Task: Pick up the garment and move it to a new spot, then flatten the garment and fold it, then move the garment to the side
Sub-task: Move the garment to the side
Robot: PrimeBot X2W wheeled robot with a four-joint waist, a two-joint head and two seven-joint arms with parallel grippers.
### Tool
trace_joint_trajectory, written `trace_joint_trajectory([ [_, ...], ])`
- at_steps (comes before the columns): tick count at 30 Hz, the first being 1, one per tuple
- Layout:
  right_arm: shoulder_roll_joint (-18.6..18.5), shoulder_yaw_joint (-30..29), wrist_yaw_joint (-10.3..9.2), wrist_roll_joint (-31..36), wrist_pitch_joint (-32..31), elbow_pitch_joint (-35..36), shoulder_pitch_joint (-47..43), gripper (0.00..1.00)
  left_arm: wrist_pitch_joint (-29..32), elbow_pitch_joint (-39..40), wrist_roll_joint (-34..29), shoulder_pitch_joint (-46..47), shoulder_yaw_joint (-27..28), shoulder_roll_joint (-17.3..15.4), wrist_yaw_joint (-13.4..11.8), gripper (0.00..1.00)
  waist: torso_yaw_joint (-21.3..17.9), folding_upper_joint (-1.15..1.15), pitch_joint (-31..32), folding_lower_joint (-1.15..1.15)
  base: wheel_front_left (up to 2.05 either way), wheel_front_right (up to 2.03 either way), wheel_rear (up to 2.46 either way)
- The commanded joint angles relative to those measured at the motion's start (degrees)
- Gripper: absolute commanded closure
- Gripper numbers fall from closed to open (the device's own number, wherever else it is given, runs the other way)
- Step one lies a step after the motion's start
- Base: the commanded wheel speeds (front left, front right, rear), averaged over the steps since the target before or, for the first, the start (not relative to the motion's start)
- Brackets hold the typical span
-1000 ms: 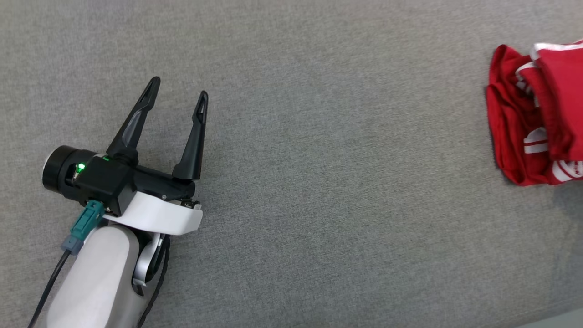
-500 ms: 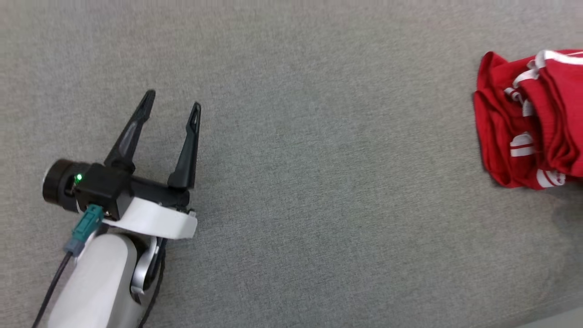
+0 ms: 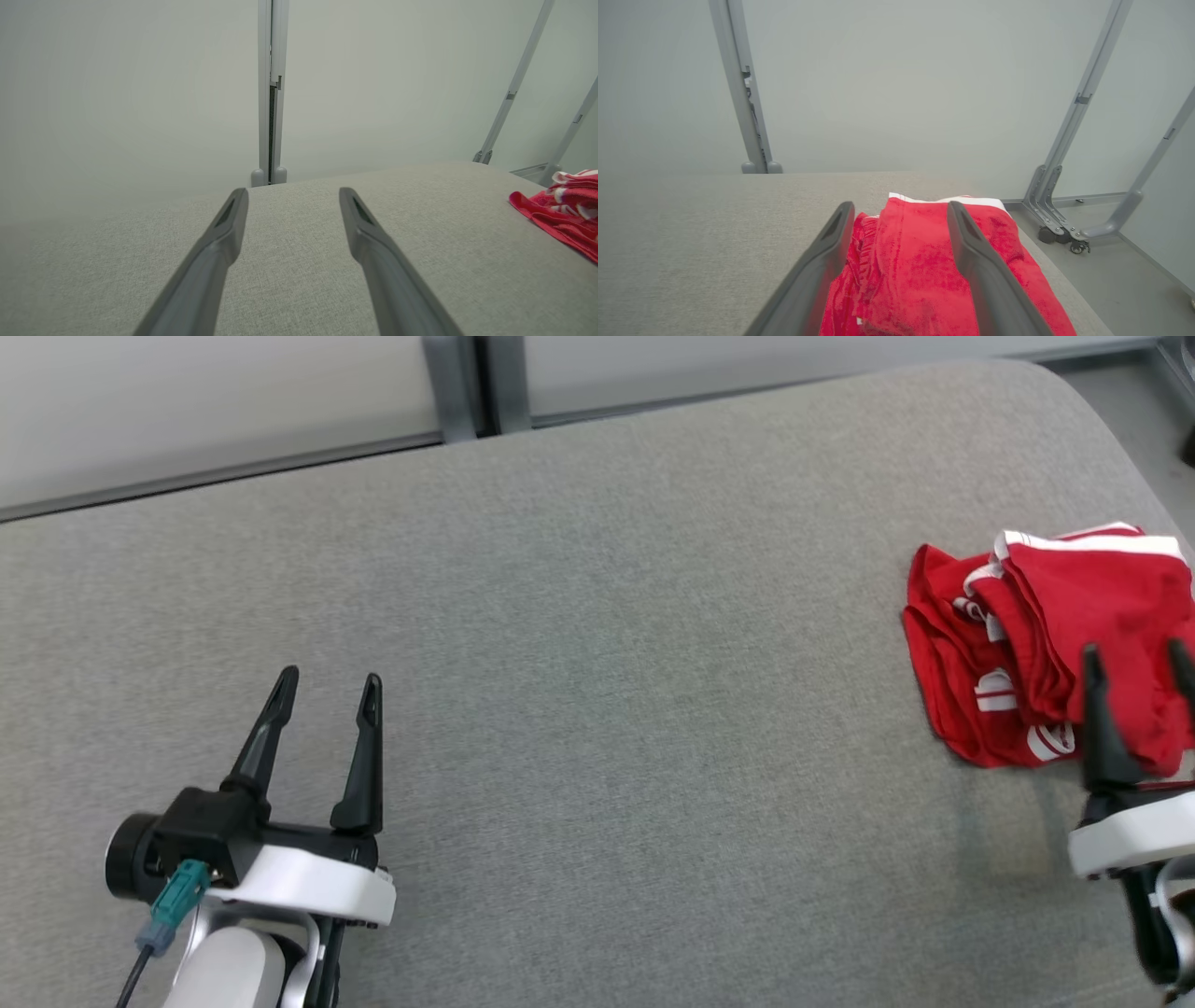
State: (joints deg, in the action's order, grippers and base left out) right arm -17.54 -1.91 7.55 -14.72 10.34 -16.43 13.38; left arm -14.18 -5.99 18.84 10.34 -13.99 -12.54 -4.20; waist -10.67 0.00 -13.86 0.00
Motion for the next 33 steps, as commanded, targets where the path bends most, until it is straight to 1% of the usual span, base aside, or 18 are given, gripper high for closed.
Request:
trace_joint_trajectory([
  [1,0.94,0.44,-0.12,1.00,-1.28,2.38,-1.38,0.00,-0.28,-0.02,0.52,-1.11,0.44,-0.13,-0.58,0.00,2.19,0.00,2.28,0.00,0.00,0.00,0.00],
  [4,3.27,1.97,-0.12,2.11,-3.48,7.62,-3.42,0.00,-0.43,0.31,0.92,-2.32,0.64,0.20,-0.89,0.00,4.47,0.00,3.66,0.00,0.00,0.00,0.00],
  [5,3.27,1.97,-0.12,2.11,-3.48,7.62,-3.42,0.00,-0.43,0.31,0.92,-2.32,0.64,0.20,-0.89,0.00,4.47,0.00,3.66,0.00,0.00,0.00,0.00],
  [10,5.72,4.77,-0.10,3.11,-6.00,13.19,-5.46,0.00,-0.48,0.27,1.03,-3.98,0.73,0.03,-1.52,0.00,8.40,0.00,5.79,0.00,0.00,0.00,0.00],
  [15,7.22,5.71,-0.11,3.21,-7.22,14.33,-7.06,0.00,-0.41,0.08,1.26,-6.02,1.26,-0.80,-2.14,0.00,10.84,0.00,8.33,0.00,0.00,0.00,0.00],
  [19,8.12,6.10,-0.11,2.72,-7.57,13.77,-9.22,0.00,0.21,0.05,1.34,-8.26,0.97,-1.59,-2.32,0.00,11.58,0.00,10.78,0.00,0.00,0.00,0.00],
  [23,8.39,6.13,-0.11,2.76,-7.76,13.72,-11.83,0.00,0.86,-0.18,1.61,-10.54,0.85,-2.11,-2.49,0.00,11.33,0.00,13.28,0.00,0.00,0.00,0.00],
  [28,8.89,4.88,-0.11,2.99,-8.66,14.20,-15.30,0.00,1.76,0.82,1.79,-13.28,0.93,-2.56,-3.48,0.00,10.89,0.00,15.58,0.00,0.00,0.00,0.00],
  [33,9.48,2.86,-0.10,3.36,-9.71,15.37,-18.47,0.00,2.42,1.25,2.37,-15.11,0.99,-2.71,-4.07,0.00,11.43,0.00,17.63,0.00,0.00,0.00,0.00],
])
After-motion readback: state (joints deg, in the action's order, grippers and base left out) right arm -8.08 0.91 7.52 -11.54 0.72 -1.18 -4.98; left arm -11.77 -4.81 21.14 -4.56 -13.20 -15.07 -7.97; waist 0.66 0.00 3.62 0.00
